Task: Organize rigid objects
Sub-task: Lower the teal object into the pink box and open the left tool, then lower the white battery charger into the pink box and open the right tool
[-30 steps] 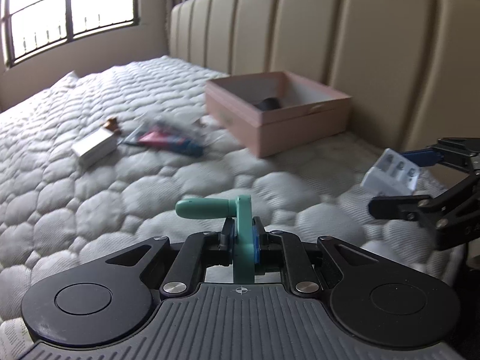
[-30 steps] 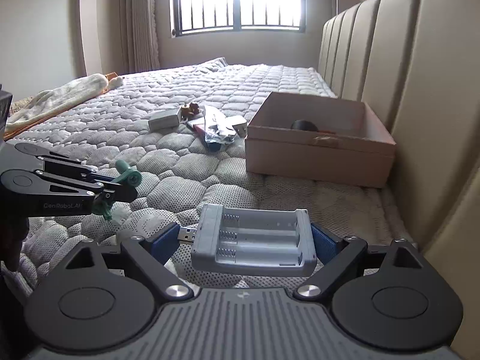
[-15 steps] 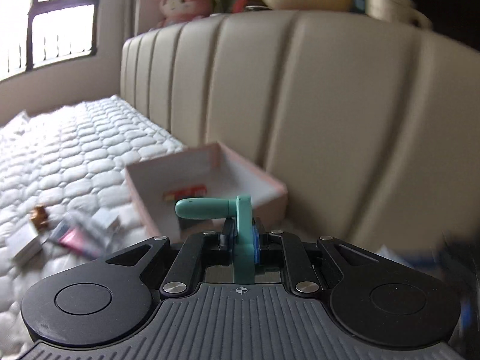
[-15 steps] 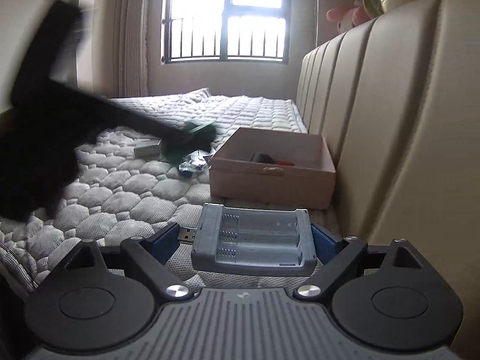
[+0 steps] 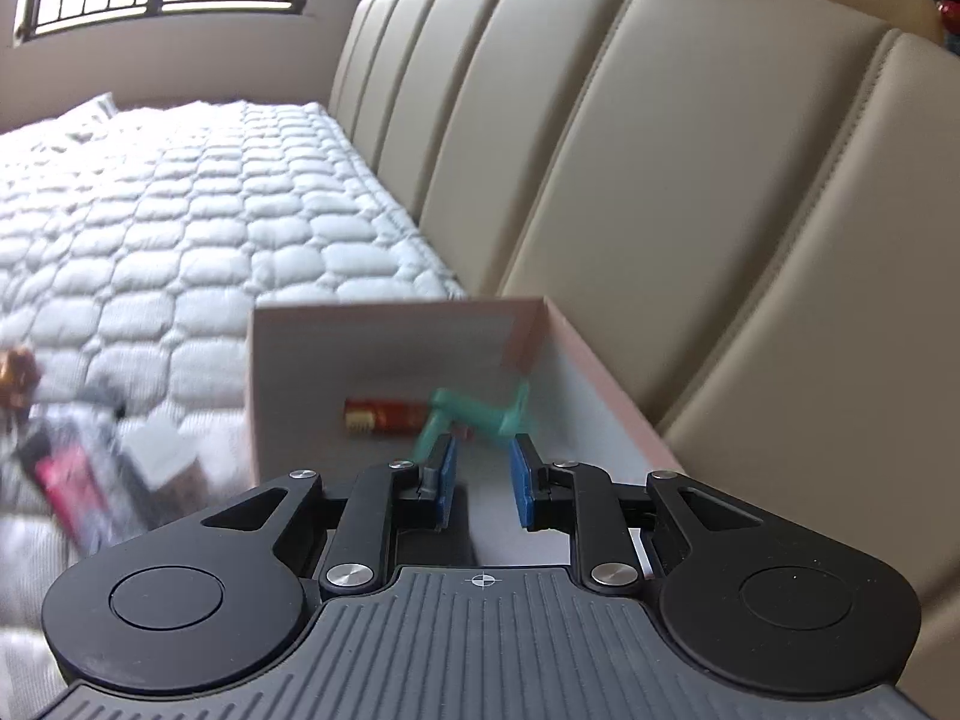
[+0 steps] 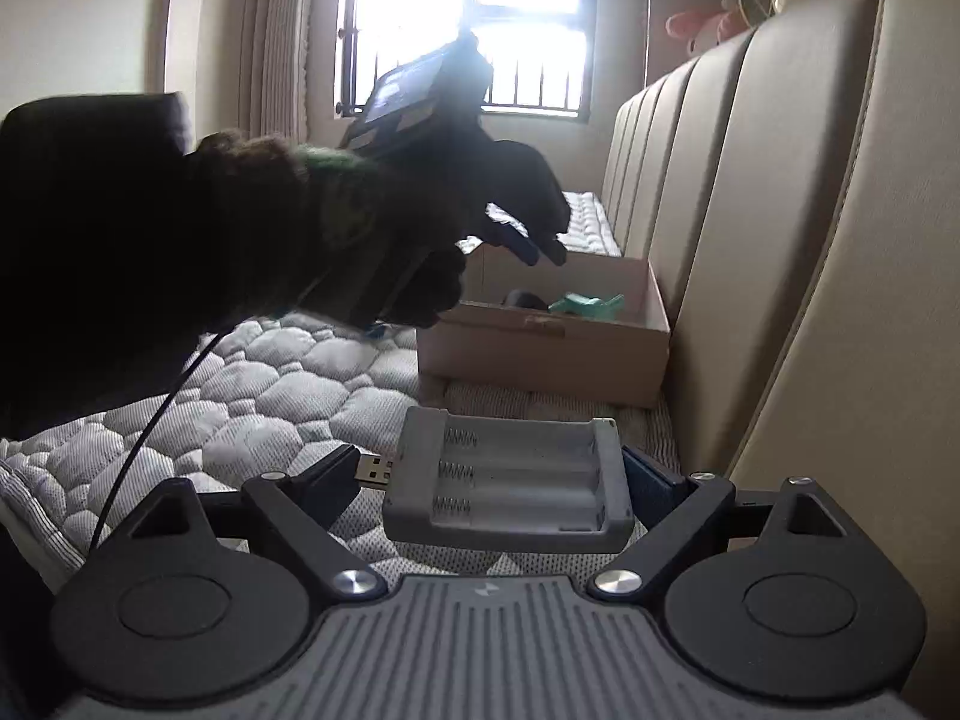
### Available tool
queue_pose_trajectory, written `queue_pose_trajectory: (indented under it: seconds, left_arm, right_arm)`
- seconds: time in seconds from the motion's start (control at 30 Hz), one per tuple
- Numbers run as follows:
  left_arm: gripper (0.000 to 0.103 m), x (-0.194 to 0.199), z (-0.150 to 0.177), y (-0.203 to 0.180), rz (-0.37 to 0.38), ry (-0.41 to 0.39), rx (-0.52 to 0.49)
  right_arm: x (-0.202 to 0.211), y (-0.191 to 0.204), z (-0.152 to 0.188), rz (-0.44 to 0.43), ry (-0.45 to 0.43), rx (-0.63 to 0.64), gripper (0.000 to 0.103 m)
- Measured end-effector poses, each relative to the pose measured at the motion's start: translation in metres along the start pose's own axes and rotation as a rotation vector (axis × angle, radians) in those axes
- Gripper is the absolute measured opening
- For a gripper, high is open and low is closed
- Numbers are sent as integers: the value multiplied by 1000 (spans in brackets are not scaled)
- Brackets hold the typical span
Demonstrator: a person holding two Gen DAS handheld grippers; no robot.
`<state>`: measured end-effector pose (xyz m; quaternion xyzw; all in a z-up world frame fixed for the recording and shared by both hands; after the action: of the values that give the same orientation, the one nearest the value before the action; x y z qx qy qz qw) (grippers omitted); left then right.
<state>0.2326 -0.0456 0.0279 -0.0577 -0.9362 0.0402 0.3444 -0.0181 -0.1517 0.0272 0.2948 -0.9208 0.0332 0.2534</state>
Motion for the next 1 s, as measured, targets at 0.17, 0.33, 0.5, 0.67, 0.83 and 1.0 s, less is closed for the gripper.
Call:
queue_pose_trajectory:
  seconds: [0.17, 0.33, 0.5, 0.67, 0.83, 1.0]
  left_arm:
    - [22, 47, 37, 33, 49, -14, 17]
    - [22, 95, 77, 75, 48, -27, 32]
    - [22, 130, 96, 131, -12, -95, 97]
    - [22, 139, 115, 175, -52, -51, 112]
    - [22, 130, 127, 209, -66, -10, 147]
    - [22, 93, 101, 222, -76, -6, 196]
  right_arm:
    - [-14, -7, 1, 11, 34, -20, 91]
    - [-28, -23, -22, 36, 32, -42, 91]
    - [-51, -60, -94, 96, -52, -138, 91]
    - [-100, -97, -168, 164, -128, -169, 98]
    - [-126, -108, -160, 148, -107, -274, 98]
    - [-140, -68, -121, 145, -74, -156, 98]
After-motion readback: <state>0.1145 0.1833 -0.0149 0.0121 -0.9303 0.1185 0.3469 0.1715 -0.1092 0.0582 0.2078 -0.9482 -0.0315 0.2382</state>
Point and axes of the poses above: each gripper's, at about its wrist camera, not at the fingertips, and x roughly against the way its jaws point, y to its left, z to its underside, the point moved 8 cm from there along -x, roughly the way its jaws point, and after that the axes turned 12 degrees about -z, right-handed, at the moved point
